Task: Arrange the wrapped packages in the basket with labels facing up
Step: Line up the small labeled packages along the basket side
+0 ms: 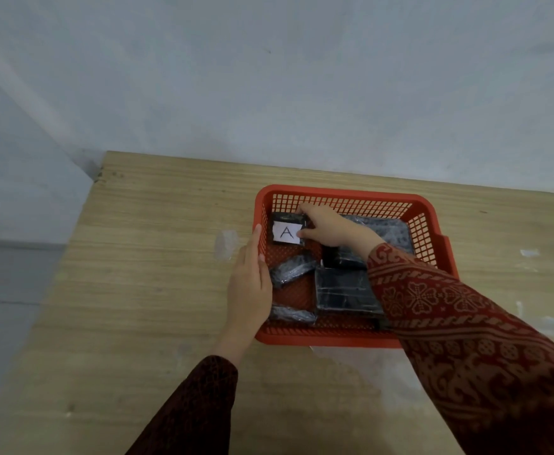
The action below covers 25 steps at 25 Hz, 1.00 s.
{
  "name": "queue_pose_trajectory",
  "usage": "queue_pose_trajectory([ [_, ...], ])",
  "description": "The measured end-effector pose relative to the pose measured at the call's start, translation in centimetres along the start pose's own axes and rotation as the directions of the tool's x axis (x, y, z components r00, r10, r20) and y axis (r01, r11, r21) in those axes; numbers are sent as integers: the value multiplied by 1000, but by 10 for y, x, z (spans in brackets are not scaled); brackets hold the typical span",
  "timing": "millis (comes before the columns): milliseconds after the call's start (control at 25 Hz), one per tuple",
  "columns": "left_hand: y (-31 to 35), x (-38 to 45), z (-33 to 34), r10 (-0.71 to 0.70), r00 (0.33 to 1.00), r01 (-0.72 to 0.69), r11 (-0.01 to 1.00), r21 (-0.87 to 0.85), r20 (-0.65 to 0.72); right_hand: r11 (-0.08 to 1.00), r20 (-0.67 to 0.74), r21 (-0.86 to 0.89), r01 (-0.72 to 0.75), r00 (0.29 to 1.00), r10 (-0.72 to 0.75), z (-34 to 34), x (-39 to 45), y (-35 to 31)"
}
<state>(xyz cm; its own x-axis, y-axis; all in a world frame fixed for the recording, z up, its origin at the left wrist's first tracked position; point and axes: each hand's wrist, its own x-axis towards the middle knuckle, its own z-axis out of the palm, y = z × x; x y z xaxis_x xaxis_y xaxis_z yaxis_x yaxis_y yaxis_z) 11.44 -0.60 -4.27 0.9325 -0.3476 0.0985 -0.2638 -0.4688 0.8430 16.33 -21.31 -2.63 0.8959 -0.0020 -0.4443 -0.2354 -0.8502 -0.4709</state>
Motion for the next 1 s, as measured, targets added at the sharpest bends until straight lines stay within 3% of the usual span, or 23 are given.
queue_pose_trajectory([
  [160,-1,2,0,-1,1000,1,1000,-8,-2,999,-240,-28,46,970,-51,21,-4,-5],
  [480,-3,2,1,-2,1000,2,1000,-6,-5,955,-254,-297,17,962,-96,37,-2,-10],
  [600,-4,2,3,-19,1000,19,1000,2,-7,935,-284,-349,70,943,-176,36,-14,-8],
  [760,-5,3,4,-31,1000,31,999,10,-6,901,-220,-386,197,929,-298,40,-43,-6],
  [1000,-4,3,4,-29,1000,29,1000,-2,10,856,-55,-501,130,982,-181,56,-54,-12],
])
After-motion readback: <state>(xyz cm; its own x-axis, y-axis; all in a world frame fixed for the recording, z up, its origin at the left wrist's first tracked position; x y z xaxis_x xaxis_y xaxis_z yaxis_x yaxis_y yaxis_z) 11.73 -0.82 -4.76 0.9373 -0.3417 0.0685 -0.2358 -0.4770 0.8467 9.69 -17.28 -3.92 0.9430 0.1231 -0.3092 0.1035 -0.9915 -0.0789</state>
